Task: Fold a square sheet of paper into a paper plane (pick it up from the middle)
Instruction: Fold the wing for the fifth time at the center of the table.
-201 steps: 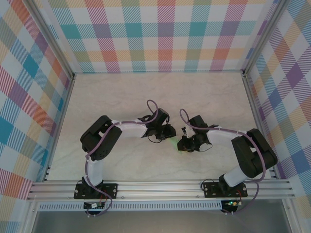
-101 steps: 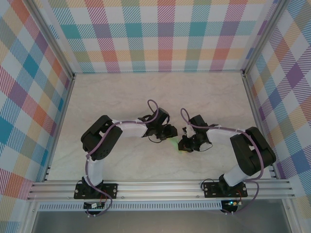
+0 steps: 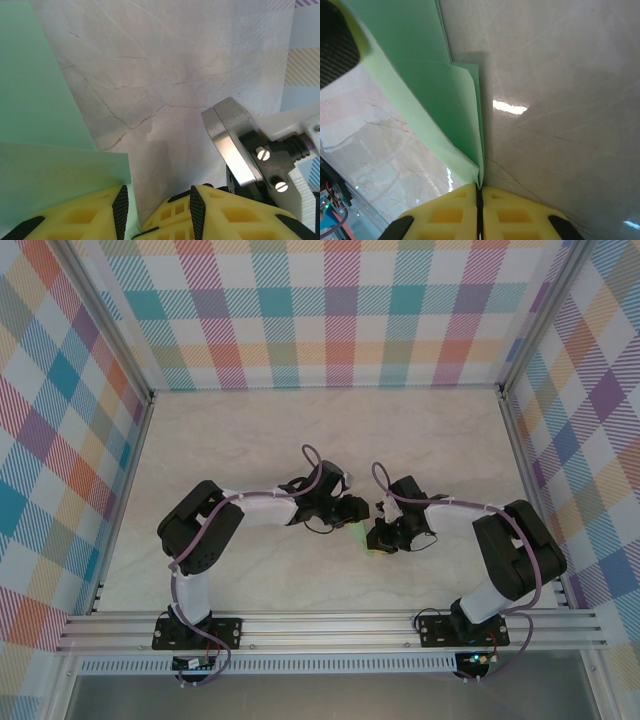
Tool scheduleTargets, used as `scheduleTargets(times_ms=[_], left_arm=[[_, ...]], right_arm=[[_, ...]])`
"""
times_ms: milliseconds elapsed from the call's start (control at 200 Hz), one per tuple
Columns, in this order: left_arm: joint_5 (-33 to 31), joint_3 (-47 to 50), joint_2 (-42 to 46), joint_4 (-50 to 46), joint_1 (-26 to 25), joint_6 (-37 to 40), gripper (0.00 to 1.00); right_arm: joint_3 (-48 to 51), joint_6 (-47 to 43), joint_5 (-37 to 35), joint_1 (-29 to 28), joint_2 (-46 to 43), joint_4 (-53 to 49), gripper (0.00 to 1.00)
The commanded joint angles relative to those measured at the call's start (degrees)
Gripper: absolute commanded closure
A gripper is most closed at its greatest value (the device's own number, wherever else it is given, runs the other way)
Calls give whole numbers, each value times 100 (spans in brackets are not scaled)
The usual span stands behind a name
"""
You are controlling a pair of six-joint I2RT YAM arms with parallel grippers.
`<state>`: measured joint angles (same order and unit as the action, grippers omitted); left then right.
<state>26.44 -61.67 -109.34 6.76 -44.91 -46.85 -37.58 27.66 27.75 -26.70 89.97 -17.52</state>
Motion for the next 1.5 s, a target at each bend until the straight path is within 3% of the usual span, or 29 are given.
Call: scheduleTargets(times_ms=[0,410,500,640,755,950,1260,1495], left_arm=[[213,121,-61,399,-26,-49,59],[-212,23,-683,59,-19,48,64],[-231,-11,-684,-105,-19,160,65],[-248,-51,-628,-240,-25,270,66],[-269,-99,-597,-342,-23,343,66],[-238,-116,-609,-347,-21,352,66],[-218,-161,-623,-407,-27,366,67],[-213,-129,-623,-386,-26,352,67]], right_arm=[[40,20,-340,-43,274,-15,91],[100,123,-213,-46,-38,92,84],[119,177,-372,-46,-329,-39,76],[100,167,-821,-39,-1062,-414,73],[35,100,-574,-37,-1298,-477,78],[8,216,695,-41,-775,270,90],[-180,255,958,-37,-75,617,91],[-419,217,752,-37,217,383,91]])
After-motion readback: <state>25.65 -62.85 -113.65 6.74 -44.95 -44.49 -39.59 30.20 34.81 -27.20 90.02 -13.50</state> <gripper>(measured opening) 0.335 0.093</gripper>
